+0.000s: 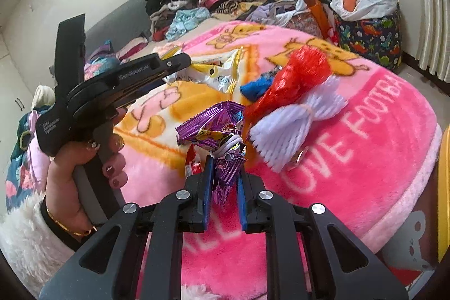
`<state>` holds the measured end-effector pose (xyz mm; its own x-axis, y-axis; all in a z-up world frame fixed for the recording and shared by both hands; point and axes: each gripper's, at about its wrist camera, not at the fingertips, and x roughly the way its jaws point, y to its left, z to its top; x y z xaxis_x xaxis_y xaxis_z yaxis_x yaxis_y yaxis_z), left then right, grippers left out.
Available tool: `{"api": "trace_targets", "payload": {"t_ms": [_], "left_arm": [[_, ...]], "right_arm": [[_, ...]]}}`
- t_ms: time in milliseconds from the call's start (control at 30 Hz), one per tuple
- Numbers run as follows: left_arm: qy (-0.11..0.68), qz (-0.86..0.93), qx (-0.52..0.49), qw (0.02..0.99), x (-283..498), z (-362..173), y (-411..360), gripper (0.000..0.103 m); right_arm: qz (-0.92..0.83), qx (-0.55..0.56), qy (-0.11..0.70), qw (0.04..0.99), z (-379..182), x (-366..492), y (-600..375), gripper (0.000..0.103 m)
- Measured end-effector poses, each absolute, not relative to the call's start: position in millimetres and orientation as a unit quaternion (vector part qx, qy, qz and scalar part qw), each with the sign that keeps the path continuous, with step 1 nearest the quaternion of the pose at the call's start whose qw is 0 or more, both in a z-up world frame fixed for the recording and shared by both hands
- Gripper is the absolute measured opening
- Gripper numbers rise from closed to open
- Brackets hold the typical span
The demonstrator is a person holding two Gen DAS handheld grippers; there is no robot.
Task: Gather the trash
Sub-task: 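Carry both held wrappers over the yellow-rimmed bin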
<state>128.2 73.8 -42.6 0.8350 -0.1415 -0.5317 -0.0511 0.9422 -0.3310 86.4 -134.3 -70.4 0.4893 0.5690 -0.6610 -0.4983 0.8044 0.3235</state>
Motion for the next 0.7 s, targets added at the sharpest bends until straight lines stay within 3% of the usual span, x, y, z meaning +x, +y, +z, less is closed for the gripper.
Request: {"api": "trace_targets", "payload": {"t_ms": [700], "left_arm": [[0.266, -0.052, -0.122, 0.955, 122.0, -15.3, 20.0, 0.031]], "right_arm": [[0.278, 0.076, 0.361, 0.887, -41.5, 88.7, -187.1, 0.015]]}}
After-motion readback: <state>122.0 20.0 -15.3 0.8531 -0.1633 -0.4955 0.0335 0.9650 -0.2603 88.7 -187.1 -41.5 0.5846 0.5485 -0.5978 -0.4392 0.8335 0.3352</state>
